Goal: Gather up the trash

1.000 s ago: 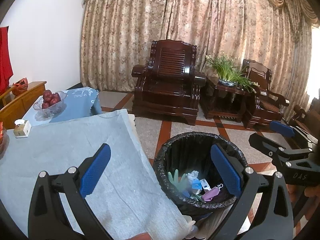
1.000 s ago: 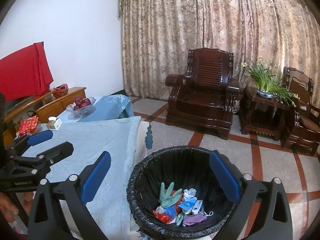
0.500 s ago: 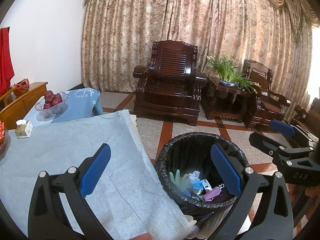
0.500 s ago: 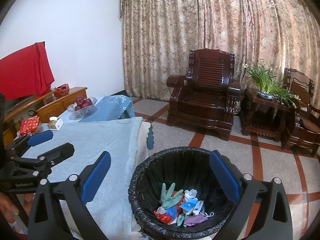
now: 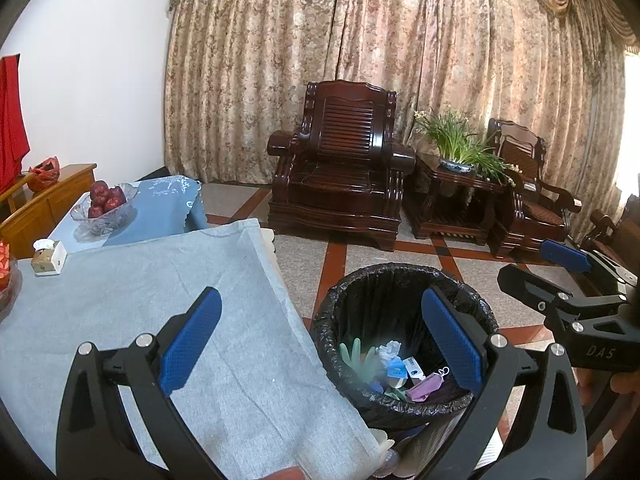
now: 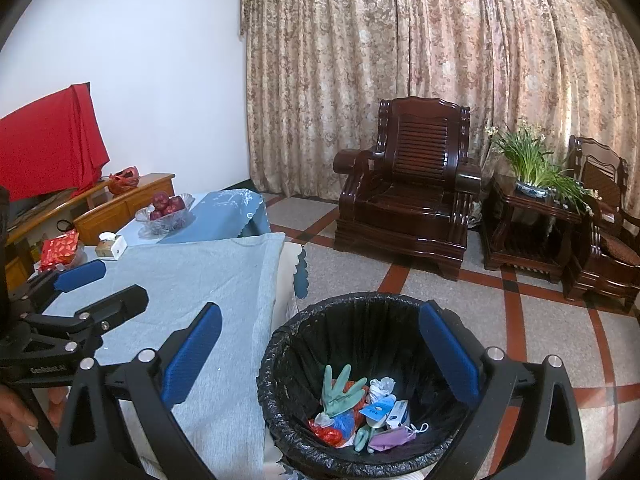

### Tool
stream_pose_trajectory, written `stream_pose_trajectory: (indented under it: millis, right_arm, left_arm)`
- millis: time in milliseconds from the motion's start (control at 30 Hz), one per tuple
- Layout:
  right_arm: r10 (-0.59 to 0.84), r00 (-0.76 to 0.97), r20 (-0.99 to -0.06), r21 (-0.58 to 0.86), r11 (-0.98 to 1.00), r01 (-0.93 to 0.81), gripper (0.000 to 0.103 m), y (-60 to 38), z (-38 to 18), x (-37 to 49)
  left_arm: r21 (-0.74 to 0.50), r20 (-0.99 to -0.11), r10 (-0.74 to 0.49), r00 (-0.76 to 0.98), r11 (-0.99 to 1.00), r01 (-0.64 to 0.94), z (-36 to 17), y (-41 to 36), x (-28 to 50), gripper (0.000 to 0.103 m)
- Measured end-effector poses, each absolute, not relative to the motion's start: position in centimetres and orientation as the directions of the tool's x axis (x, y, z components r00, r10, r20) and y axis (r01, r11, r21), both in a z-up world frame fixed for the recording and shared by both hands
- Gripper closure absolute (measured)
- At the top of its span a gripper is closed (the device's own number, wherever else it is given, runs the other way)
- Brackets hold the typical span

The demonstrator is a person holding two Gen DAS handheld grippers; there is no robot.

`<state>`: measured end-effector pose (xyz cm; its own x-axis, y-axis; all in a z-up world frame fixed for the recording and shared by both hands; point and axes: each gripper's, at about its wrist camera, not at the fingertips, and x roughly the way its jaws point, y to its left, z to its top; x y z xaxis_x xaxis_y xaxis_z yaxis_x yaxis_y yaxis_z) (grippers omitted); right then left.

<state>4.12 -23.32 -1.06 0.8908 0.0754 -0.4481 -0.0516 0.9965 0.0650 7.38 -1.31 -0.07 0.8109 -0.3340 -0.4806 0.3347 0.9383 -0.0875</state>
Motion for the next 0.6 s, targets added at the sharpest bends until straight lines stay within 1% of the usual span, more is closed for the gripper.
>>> stream_pose_trajectory:
  millis: [600]
  right_arm:
    - [0.075,0.890,-0.449,0.066,0.997,-0.051,0.006,-23.32,-1.05,4.14]
  left_arm:
    - [-0.087,-0.483,-0.333,0.810,0.939,0.334,-0.21,-0.86,7.23,0.006]
